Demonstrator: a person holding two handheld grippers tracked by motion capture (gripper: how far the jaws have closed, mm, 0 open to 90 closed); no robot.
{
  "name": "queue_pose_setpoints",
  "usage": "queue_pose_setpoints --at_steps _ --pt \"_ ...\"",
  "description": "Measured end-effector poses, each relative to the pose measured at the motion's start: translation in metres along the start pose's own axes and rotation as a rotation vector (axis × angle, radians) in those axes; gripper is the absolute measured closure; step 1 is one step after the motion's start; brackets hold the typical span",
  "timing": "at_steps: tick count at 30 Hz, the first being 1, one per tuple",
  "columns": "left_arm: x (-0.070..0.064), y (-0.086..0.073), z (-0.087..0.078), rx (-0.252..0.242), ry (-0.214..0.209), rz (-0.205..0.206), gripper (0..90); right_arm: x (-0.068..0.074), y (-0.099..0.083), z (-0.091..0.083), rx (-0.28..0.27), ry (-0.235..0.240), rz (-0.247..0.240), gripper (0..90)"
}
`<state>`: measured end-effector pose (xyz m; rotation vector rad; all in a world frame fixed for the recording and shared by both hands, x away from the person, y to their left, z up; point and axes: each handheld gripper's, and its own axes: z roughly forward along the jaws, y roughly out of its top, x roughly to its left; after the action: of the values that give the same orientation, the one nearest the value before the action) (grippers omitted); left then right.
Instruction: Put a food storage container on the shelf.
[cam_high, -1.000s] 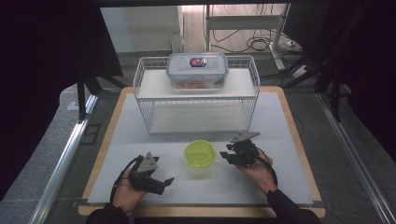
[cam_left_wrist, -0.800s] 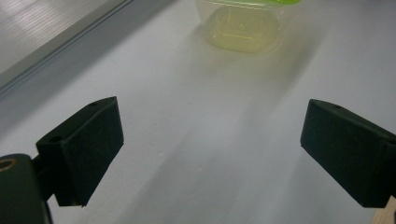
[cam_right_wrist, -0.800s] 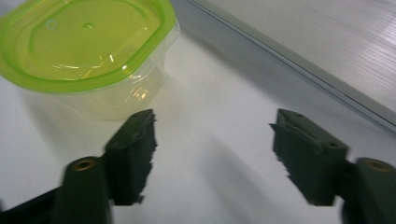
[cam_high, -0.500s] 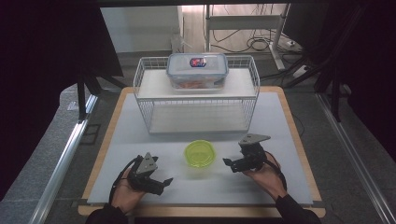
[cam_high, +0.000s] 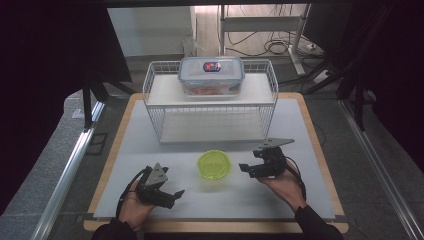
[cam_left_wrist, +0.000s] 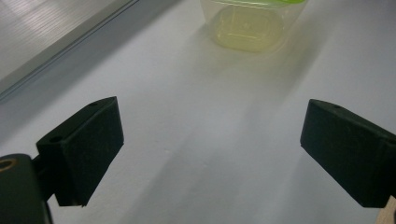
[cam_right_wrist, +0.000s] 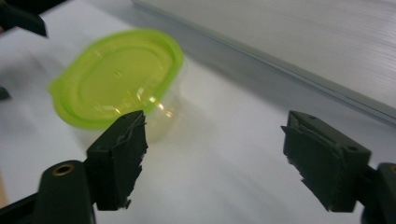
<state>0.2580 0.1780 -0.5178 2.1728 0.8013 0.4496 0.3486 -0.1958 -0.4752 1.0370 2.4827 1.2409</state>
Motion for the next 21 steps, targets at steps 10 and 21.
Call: queue_pose_setpoints --at_steps 10,21 --pt "-0.001 0.0 0.0 -0.001 0.002 0.003 5.9 0.003 0.018 0.018 -0.011 0.114 0.112 37.0" --pt "-0.001 0.0 0.0 -0.001 0.0 0.008 6.0 0.002 0.023 0.055 0.061 0.19 0.206 65.2"
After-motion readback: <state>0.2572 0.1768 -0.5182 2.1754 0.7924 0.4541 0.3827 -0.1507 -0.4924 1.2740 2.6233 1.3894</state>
